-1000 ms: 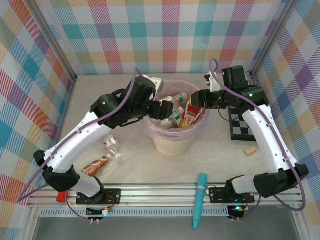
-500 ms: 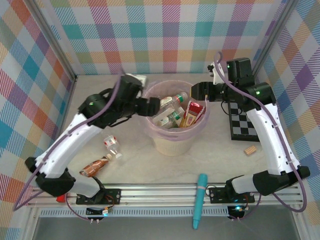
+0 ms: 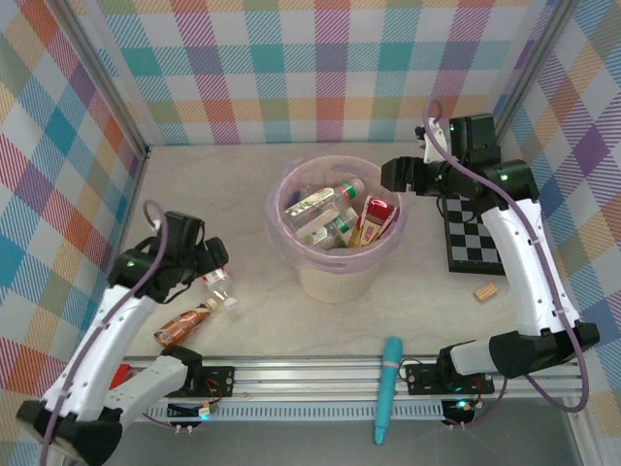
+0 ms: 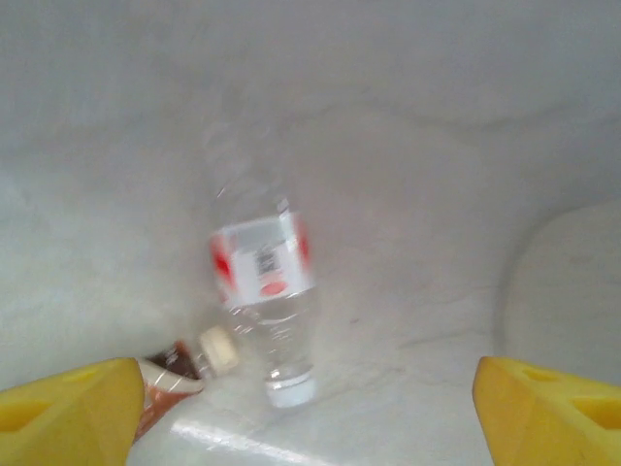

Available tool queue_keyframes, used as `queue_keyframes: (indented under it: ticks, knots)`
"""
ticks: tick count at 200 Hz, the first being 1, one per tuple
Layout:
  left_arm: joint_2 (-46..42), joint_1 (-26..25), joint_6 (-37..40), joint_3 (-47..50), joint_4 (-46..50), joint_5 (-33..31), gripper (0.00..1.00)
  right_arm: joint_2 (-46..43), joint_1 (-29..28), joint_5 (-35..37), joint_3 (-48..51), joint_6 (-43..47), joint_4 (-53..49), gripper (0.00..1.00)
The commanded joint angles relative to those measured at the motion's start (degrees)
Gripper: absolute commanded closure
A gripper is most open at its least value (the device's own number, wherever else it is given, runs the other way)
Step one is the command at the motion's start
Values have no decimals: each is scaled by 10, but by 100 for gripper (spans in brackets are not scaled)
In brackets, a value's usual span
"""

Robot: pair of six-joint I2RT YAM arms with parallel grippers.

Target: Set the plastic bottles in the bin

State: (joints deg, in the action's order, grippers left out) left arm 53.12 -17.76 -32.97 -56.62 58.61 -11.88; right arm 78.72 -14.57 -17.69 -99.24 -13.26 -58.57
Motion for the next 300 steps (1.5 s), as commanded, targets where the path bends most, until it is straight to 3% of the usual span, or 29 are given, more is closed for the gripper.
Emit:
queue_keyframes:
  ticks: [1, 69, 121, 166, 300]
  knots:
    - [10, 37, -43, 66, -95, 15, 11, -1, 1, -16, 12, 1, 5, 28]
    - [148, 82, -58, 161, -272, 44, 12, -19, 2, -2, 24, 16, -14, 27]
    - [210, 82, -73, 192, -332, 60, 25, -16, 2, -8, 26, 10, -10, 27]
    - [219, 82, -70, 185, -333, 59, 39, -18, 3, 3, 25, 12, -18, 27]
    - [120, 82, -39, 105, -228, 66, 52, -12, 3, -4, 33, 10, -7, 27]
